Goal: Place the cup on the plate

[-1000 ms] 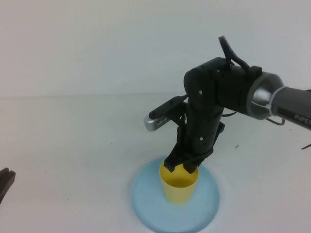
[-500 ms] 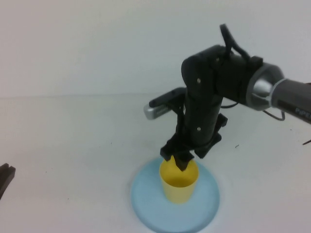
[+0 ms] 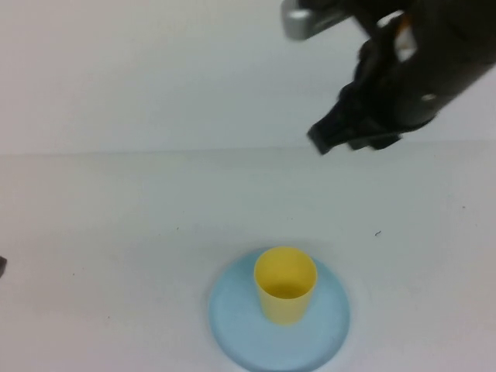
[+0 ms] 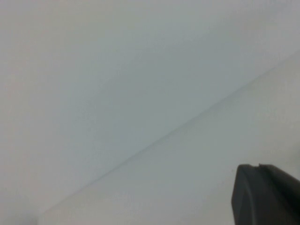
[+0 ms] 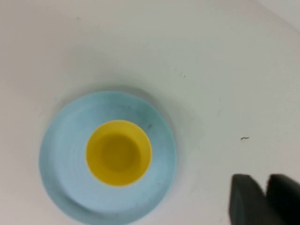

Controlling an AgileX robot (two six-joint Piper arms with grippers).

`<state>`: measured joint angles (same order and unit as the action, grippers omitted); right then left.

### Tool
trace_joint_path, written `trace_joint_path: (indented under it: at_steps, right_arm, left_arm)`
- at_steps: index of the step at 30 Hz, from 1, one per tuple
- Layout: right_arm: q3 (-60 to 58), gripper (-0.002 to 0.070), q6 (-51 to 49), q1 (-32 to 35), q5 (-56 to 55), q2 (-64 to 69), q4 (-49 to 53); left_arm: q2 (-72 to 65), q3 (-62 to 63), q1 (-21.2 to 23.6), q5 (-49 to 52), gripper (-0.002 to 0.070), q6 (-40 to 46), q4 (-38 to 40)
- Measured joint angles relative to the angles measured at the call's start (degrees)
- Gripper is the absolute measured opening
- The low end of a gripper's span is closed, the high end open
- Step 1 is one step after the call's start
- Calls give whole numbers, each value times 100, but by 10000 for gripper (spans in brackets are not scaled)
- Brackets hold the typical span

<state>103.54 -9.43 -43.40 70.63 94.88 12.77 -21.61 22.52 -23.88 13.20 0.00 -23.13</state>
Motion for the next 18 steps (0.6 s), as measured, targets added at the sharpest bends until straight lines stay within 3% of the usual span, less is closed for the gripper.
trace_joint_path:
  at_steps: [2,5,13,18]
  right_arm:
    - [-227,66,0,-107,0,-481,25]
    - [-812,21,25,-195,0,-1199,50]
    - [-3399,1,36,-207,-246,-3749,-81]
    - [-4582,1,36,-207,-333,-5533,-740]
  left_arm:
    - [0,0,288,0,0,0,0]
    - [0,0,764,11,0,0,0]
    - [0,0,1819,-271,0,-273,110]
    - [65,-26,2027,-274,0,-733,123]
